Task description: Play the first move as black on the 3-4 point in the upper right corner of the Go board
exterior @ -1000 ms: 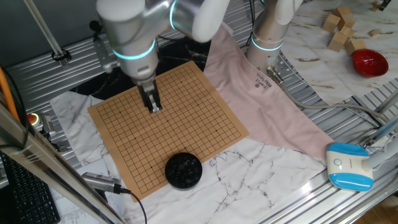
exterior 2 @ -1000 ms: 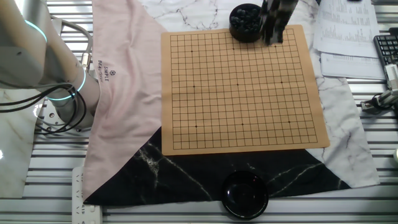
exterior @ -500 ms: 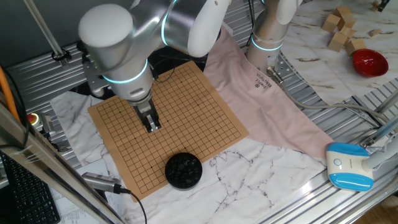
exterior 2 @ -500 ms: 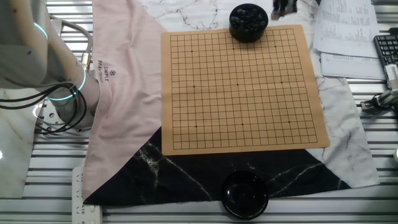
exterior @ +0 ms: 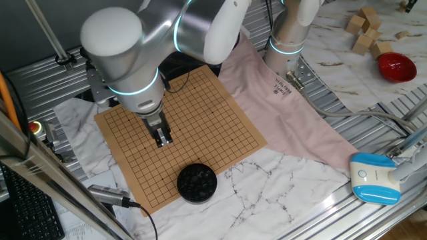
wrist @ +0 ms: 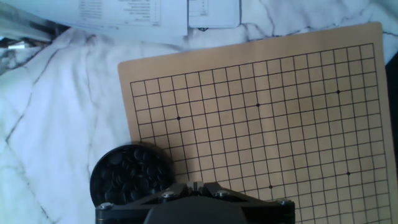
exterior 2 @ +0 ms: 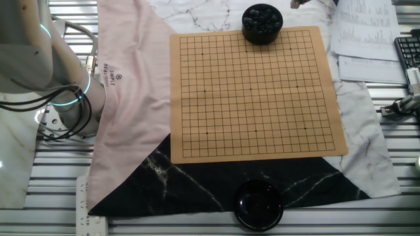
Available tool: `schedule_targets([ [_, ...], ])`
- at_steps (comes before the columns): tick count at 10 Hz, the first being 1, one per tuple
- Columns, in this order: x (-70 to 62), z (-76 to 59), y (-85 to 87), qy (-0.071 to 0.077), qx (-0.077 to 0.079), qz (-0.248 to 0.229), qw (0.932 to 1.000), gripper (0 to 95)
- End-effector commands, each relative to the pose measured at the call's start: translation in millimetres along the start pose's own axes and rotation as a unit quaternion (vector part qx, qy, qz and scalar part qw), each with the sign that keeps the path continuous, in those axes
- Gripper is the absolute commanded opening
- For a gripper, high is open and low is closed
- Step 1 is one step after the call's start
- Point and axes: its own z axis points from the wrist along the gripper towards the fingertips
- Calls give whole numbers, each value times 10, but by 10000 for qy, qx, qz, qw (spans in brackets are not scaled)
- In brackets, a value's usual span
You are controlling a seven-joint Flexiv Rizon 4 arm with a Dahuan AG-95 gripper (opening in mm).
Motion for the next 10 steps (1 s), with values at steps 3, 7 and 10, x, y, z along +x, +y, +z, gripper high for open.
schedule_targets([
  [3,18,23,-28,10,0,207,9998,0],
  [7,27,60,-84,11,-10,14,10000,0],
  [10,30,72,-101,69,-32,-42,10000,0],
])
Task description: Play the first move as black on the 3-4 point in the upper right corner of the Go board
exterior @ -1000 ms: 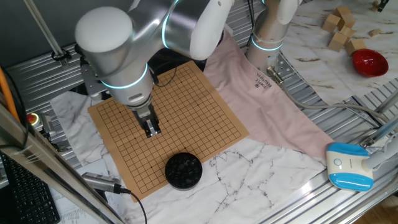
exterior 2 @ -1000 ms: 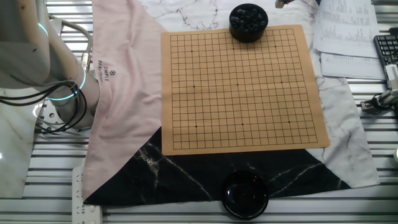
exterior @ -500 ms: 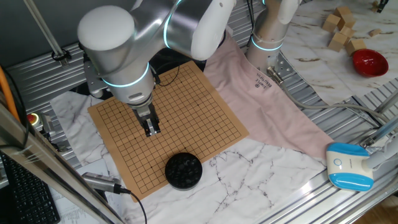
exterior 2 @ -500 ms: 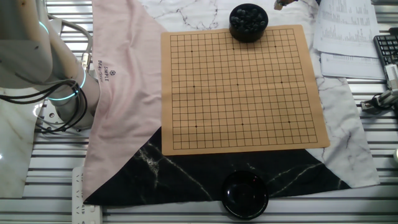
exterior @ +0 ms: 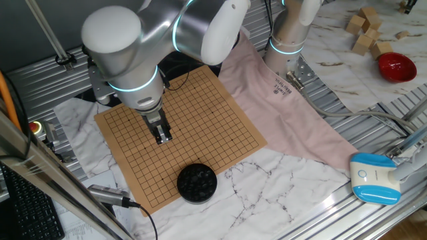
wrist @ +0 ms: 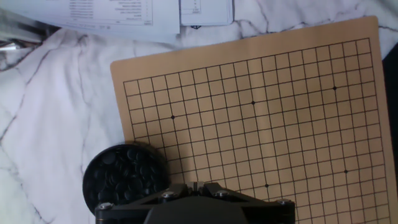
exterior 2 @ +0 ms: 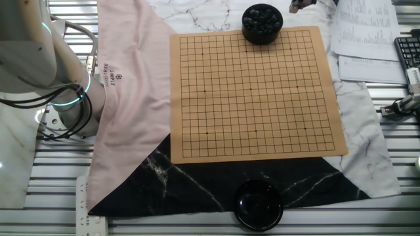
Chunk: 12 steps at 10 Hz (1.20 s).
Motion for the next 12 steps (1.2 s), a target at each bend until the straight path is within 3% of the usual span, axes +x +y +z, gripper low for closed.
schedule_targets([
  [1,-18,-7,16,34,5,38,10000,0],
  [3,-18,-7,16,88,-16,-82,9999,0],
  [4,-18,-7,16,-98,-122,-362,9992,0],
  [5,-18,-7,16,-149,-97,-610,9980,0],
  [7,-18,-7,16,34,175,-853,9962,0],
  [11,-18,-7,16,-16,356,-2017,9788,0],
  [12,-18,-7,16,-22,369,-2028,9785,0],
])
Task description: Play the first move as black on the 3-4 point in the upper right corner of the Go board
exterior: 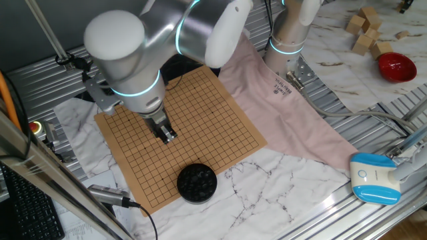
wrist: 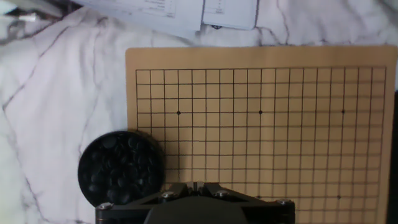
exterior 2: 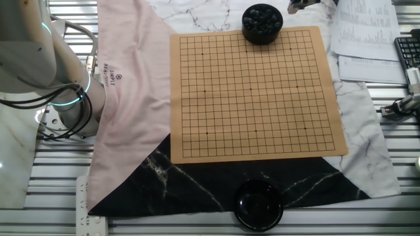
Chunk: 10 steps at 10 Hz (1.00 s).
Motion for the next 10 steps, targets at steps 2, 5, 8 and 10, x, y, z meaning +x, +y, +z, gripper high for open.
schedule_targets([
  [2,-103,-5,122,-52,128,-297,9995,0],
  [5,-423,-84,652,-51,104,268,9996,0],
  [8,-581,-18,996,-148,-352,858,9956,0],
  [10,-645,83,1144,-121,-222,988,9948,0],
])
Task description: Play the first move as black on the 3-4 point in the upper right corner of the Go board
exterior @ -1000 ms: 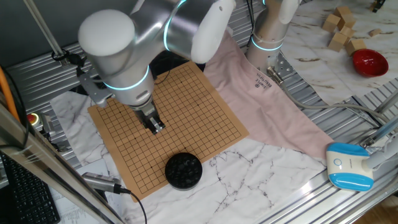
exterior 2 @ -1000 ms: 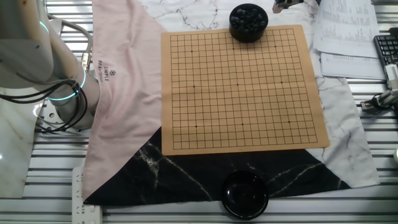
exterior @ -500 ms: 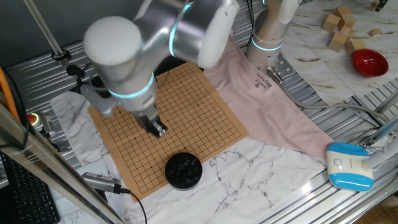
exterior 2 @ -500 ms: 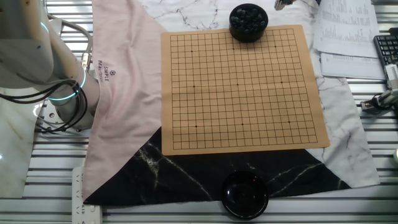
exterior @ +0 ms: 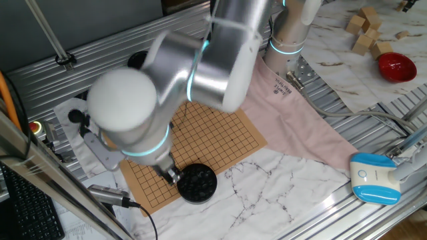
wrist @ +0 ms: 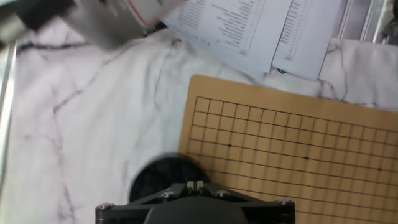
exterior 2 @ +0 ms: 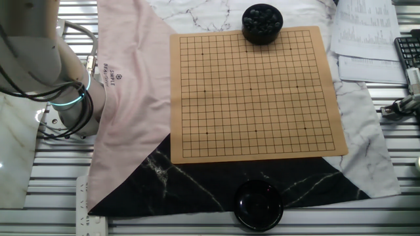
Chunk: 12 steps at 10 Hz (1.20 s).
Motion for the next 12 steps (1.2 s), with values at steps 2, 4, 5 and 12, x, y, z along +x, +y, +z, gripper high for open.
schedule_targets([
  [2,-22,225,141,-90,-275,665,9974,0],
  [4,5,461,131,-105,-270,609,9977,0],
  [5,22,547,133,-105,-271,605,9977,0],
  [12,113,893,169,-146,-286,806,9962,0],
])
